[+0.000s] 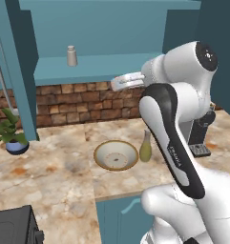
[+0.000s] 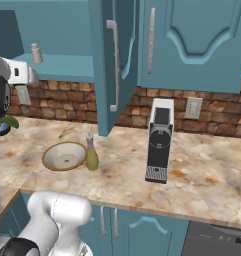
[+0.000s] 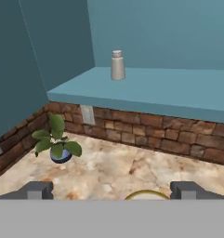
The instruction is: Retrieve the bottle and the shaker from the cabinet and place them next to the mixing bowl on the counter. Then add garlic from the fridge to the mixing bowl.
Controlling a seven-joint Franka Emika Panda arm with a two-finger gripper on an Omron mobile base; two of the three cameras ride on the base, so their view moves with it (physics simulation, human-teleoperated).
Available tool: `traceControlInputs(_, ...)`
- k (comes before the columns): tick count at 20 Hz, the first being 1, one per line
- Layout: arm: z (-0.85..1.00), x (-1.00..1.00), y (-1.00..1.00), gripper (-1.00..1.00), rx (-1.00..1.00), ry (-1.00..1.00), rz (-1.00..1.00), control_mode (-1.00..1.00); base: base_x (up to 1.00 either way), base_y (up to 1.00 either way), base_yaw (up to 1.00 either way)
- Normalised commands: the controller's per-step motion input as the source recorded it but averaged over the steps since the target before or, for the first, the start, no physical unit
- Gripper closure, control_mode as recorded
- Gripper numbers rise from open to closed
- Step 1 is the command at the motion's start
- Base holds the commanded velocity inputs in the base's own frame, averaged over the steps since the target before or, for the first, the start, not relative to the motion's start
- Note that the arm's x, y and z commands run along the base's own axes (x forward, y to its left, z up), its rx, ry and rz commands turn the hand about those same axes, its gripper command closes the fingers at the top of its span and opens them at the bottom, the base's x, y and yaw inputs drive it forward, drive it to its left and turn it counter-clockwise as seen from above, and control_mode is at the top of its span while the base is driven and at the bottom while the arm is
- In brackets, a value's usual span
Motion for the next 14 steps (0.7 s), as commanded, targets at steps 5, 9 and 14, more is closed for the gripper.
traceControlInputs(5,0.19,0.43,0.25,-1.00,0.00,0.00,0.00,-1.00,0.00,0.00,0.00)
traceControlInputs(9,-0.02,0.42,0.25,-1.00,0.00,0.00,0.00,-1.00,0.00,0.00,0.00)
traceControlInputs(14,-0.05,0.28,0.28,-1.00,0.00,-0.07,0.00,-1.00,0.00,0.00,0.00)
